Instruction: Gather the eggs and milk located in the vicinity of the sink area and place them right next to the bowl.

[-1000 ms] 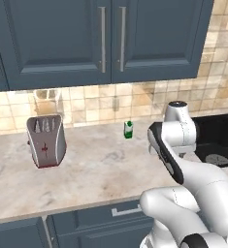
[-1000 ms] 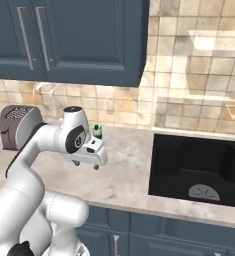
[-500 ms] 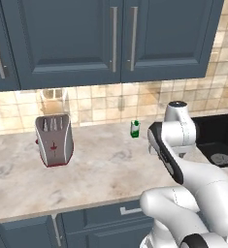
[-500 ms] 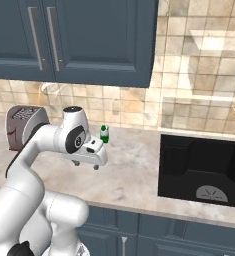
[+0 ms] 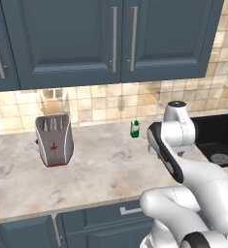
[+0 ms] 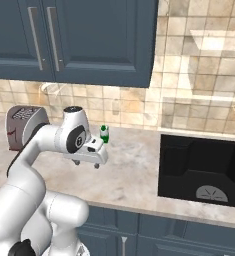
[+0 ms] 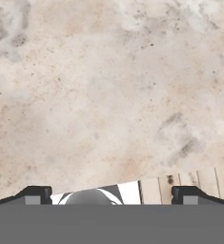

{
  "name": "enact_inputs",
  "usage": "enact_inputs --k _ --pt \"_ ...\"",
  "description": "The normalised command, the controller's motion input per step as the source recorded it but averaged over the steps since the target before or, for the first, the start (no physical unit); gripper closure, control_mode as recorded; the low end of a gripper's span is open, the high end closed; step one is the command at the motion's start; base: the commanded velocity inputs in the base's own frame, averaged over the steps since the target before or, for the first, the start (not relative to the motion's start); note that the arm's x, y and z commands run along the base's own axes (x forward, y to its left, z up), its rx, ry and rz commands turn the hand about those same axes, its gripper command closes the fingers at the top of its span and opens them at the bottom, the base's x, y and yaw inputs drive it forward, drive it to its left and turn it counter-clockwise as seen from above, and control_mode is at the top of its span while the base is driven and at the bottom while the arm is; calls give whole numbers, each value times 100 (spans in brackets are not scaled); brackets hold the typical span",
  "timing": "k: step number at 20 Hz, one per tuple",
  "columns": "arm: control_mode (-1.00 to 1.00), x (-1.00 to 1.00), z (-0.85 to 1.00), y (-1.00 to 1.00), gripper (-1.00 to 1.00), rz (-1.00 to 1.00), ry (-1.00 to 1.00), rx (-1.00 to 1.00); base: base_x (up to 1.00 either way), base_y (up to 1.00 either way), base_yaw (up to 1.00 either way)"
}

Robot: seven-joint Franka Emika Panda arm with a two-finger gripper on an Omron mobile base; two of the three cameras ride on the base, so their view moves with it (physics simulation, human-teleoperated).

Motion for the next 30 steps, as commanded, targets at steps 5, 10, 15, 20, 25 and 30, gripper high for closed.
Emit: enact_inputs --k 5,10,15,20,25,30 --pt "-100 26 -3 0 -100 3 -2 2 0 0 0" --pt "-100 36 -1 0 -100 1 -2 1 0 0 0" --pt "-100 42 0 0 -100 0 0 0 0 0 0" --pt "-100 24 0 1 -100 0 0 0 0 0 0" --pt "-100 30 0 18 -100 0 0 0 0 0 0" --pt "-100 28 0 12 -100 0 0 0 0 0 0"
